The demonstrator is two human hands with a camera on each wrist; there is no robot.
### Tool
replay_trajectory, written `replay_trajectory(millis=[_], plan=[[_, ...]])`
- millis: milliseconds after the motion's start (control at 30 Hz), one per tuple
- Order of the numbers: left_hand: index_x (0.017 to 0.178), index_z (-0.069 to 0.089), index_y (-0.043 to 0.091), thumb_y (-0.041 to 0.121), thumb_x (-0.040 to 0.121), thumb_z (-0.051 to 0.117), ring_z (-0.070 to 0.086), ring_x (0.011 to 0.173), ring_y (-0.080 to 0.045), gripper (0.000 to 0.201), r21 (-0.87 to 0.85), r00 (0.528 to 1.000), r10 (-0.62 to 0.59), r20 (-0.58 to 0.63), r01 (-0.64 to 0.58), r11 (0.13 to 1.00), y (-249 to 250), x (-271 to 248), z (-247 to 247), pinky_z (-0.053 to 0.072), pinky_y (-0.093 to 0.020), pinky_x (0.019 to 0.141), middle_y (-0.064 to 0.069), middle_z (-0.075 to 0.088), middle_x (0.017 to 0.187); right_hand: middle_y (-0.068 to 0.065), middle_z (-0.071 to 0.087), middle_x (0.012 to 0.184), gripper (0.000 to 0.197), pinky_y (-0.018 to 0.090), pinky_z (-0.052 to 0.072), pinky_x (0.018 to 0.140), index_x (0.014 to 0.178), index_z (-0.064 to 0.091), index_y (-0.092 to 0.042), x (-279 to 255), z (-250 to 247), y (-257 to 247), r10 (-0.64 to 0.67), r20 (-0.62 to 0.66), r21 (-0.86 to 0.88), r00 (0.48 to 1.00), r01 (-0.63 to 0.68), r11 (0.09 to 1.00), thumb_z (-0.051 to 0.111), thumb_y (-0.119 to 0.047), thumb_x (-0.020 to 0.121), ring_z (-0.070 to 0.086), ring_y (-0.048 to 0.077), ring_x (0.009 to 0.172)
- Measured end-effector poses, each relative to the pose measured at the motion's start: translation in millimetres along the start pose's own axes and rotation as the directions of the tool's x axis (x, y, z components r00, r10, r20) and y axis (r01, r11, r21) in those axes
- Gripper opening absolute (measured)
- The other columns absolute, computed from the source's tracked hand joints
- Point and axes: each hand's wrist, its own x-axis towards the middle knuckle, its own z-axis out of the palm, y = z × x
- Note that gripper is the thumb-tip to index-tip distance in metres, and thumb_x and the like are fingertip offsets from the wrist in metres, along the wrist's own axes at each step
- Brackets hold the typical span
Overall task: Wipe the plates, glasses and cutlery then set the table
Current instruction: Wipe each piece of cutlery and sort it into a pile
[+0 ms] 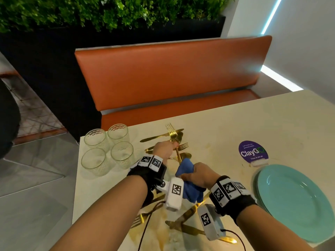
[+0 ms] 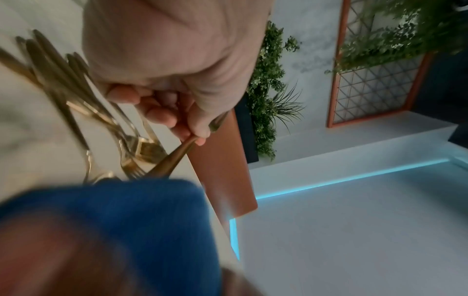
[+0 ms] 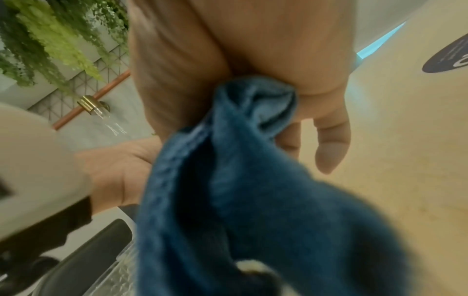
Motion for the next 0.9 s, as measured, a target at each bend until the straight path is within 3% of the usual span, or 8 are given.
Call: replay_trajectory(millis=[100, 267, 400, 500, 633, 733, 800, 900], plan=[[0.115, 0.065, 0.009, 0.028, 0.096, 0.05, 0.057, 0.108, -0.024, 0.032, 0.319, 0.991, 0.07, -0.116, -0.029, 0.947, 5, 23, -21, 0.043, -0.029, 0.087, -0.009, 0.063, 0.121, 0.007, 0.06, 0.088, 0.047, 0.029, 0.043, 0.074, 0.1, 0.064, -0.007, 0, 2, 19, 0.02, 0.042, -0.063, 0.999, -0.018, 0.998, 0.064, -0.05, 0.079, 0.053, 0.017, 0.08], [0.109, 0.069, 0.026, 0.034, 0.093, 0.054, 0.057, 0.11, -0.025, 0.023, 0.78, 0.986, 0.131, -0.102, -0.003, 0.626, -10, 56, -29, 0.042, -0.033, 0.092, -0.001, 0.065, 0.119, 0.002, 0.062, 0.081, 0.034, 0.025, 0.045, 0.065, 0.079, 0.059, -0.016, 6, -13, 56, 0.158, -0.038, 0.04, 0.987, -0.156, 0.987, 0.064, -0.05, 0.079, 0.056, 0.015, 0.07], [0.106, 0.069, 0.031, 0.038, 0.091, 0.054, 0.055, 0.111, -0.023, 0.022, 0.895, 0.992, 0.122, -0.007, -0.048, 0.443, -22, 77, -21, 0.039, -0.036, 0.098, 0.003, 0.065, 0.116, 0.002, 0.061, 0.078, 0.036, 0.027, 0.044, 0.069, 0.076, 0.057, -0.017, 5, -25, 73, 0.199, -0.06, 0.078, 0.978, -0.194, 0.978, 0.066, -0.052, 0.077, 0.056, 0.014, 0.069], [0.098, 0.07, 0.027, 0.035, 0.089, 0.057, 0.058, 0.104, -0.022, 0.018, 0.921, 0.973, 0.227, 0.031, -0.116, 0.371, -32, 83, -14, 0.036, -0.035, 0.094, 0.003, 0.069, 0.105, 0.004, 0.062, 0.082, 0.04, 0.027, 0.044, 0.07, 0.084, 0.06, -0.013, 0, -26, 82, 0.211, -0.079, 0.107, 0.974, -0.202, 0.973, 0.066, -0.052, 0.077, 0.056, 0.018, 0.075], [0.104, 0.066, 0.026, 0.034, 0.09, 0.056, 0.057, 0.104, -0.025, 0.019, 0.927, 0.947, 0.32, -0.013, -0.109, 0.358, -32, 78, -13, 0.036, -0.035, 0.091, -0.002, 0.069, 0.103, 0.006, 0.062, 0.085, 0.041, 0.03, 0.047, 0.071, 0.087, 0.059, -0.011, -13, -27, 92, 0.234, -0.111, 0.144, 0.966, -0.217, 0.965, 0.066, -0.051, 0.077, 0.057, 0.02, 0.077], [0.106, 0.065, 0.026, 0.036, 0.091, 0.055, 0.057, 0.103, -0.024, 0.021, 0.912, 0.942, 0.336, 0.01, -0.146, 0.383, -33, 62, -7, 0.036, -0.036, 0.092, -0.002, 0.069, 0.103, 0.012, 0.066, 0.092, 0.049, 0.036, 0.052, 0.082, 0.094, 0.062, -0.006, -20, -27, 102, 0.272, -0.131, 0.193, 0.953, -0.245, 0.95, 0.065, -0.052, 0.077, 0.062, 0.026, 0.085], [0.108, 0.065, 0.025, 0.035, 0.09, 0.057, 0.058, 0.102, -0.02, 0.022, 0.863, 0.94, 0.333, 0.073, -0.227, 0.451, -37, 41, 3, 0.039, -0.036, 0.094, 0.0, 0.068, 0.103, 0.016, 0.068, 0.095, 0.052, 0.038, 0.053, 0.084, 0.096, 0.062, -0.003, -24, -26, 108, 0.298, -0.152, 0.268, 0.942, -0.251, 0.93, 0.066, -0.051, 0.077, 0.063, 0.029, 0.087], [0.109, 0.065, 0.021, 0.029, 0.085, 0.066, 0.06, 0.098, -0.014, 0.026, 0.723, 0.93, 0.218, 0.295, -0.366, 0.586, -50, -3, 26, 0.048, -0.031, 0.093, 0.002, 0.066, 0.104, 0.018, 0.067, 0.096, 0.053, 0.039, 0.055, 0.082, 0.101, 0.058, -0.003, -33, -20, 113, 0.318, -0.167, 0.413, 0.933, -0.227, 0.882, 0.068, -0.049, 0.076, 0.064, 0.031, 0.087]])
